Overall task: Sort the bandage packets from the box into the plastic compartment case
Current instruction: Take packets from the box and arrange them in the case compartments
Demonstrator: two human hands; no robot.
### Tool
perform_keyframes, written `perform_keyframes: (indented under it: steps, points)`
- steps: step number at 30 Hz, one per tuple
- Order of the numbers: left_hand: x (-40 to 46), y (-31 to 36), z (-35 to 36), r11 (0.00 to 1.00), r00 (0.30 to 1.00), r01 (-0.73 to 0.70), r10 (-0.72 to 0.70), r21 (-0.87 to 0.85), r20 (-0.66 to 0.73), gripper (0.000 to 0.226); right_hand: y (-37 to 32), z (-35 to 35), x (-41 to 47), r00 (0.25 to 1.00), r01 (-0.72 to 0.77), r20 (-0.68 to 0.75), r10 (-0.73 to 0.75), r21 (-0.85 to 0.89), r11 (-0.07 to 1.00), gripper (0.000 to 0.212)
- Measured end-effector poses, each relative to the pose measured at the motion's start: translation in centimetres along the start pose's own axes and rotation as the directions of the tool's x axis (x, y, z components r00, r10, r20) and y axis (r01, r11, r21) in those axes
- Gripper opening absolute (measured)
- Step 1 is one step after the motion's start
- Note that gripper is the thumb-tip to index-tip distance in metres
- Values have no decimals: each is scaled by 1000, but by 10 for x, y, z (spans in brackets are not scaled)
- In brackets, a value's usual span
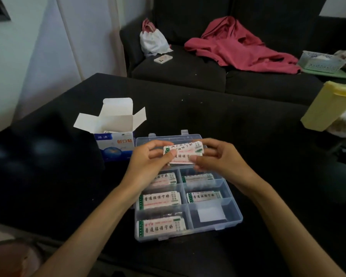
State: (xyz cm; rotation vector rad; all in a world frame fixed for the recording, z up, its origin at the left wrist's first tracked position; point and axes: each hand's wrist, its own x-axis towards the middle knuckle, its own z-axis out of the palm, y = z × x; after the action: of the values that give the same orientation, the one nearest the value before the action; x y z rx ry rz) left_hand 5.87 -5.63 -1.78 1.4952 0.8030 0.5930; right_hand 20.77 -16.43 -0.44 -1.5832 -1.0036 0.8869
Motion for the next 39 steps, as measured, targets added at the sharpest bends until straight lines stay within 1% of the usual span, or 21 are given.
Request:
perform_keyframes:
  steps: [2, 4, 6, 8, 9, 12, 15, 16, 18, 20, 22, 25, 28, 29, 31, 34, 36, 39]
  points:
    - [3, -1, 4, 994, 999, -48, 48, 94, 5, 14, 6, -4, 2, 998, 52, -23, -53, -71, 996, 37]
    - [6, -4, 9, 958, 991, -136, 130, 253, 40, 14, 11, -10, 4, 995, 91, -25, -98, -208, 974, 27]
    - [7, -8, 16, 876, 975, -220, 193, 428, 107, 14, 16, -18, 4, 993, 105, -3, -115, -369, 923, 16]
    - [7, -13, 23, 755, 958, -287, 226, 590, 176, 15, 21, -27, 3, 995, 84, 3, -98, -537, 839, 12]
    - [8, -14, 25, 699, 950, -311, 243, 644, 195, 16, 22, -29, 3, 997, 70, 8, -81, -595, 801, 11]
    - [12, -16, 26, 574, 924, -369, 307, 731, 226, 17, 26, -28, 2, 998, 55, 33, -45, -703, 709, 10]
    - [13, -17, 25, 428, 893, -436, 317, 792, 319, 20, 27, -28, 3, 999, 19, 34, 10, -759, 651, 9]
    - [12, -17, 25, 389, 884, -454, 313, 802, 348, 22, 27, -28, 3, 999, 15, 34, 18, -778, 628, 7]
    - [12, -17, 24, 346, 879, -465, 294, 815, 377, 25, 27, -28, 4, 1000, 3, 15, 17, -841, 540, 4]
    - [11, -16, 23, 314, 879, -466, 275, 827, 391, 27, 24, -28, 4, 1000, -13, -16, -4, -894, 448, 10]
    - [9, -14, 22, 305, 882, -461, 263, 834, 391, 27, 22, -26, 5, 1000, -26, -29, -1, -908, 419, 15]
    - [6, -13, 22, 313, 886, -452, 267, 835, 379, 26, 26, -20, 9, 997, -76, -73, 23, -884, 461, 15]
    - [5, -12, 22, 313, 887, -451, 259, 836, 382, 25, 31, -16, 11, 990, -107, -138, -27, -866, 489, 14]
    - [4, -11, 22, 308, 887, -452, 257, 837, 384, 25, 30, -15, 11, 991, -103, -130, -23, -871, 480, 15]
    - [4, -11, 22, 293, 886, -453, 255, 842, 388, 25, 29, -13, 12, 997, -75, -64, 40, -882, 465, 16]
    - [3, -9, 22, 291, 890, -443, 254, 848, 378, 26, 27, -13, 12, 989, -68, 6, 145, -863, 501, 19]
    - [2, -7, 21, 297, 889, -447, 255, 844, 380, 27, 25, -13, 14, 984, -85, 7, 176, -858, 507, 17]
    - [0, -9, 19, 313, 894, -441, 238, 841, 380, 26, 22, -11, 19, 990, -105, -40, 139, -855, 507, 12]
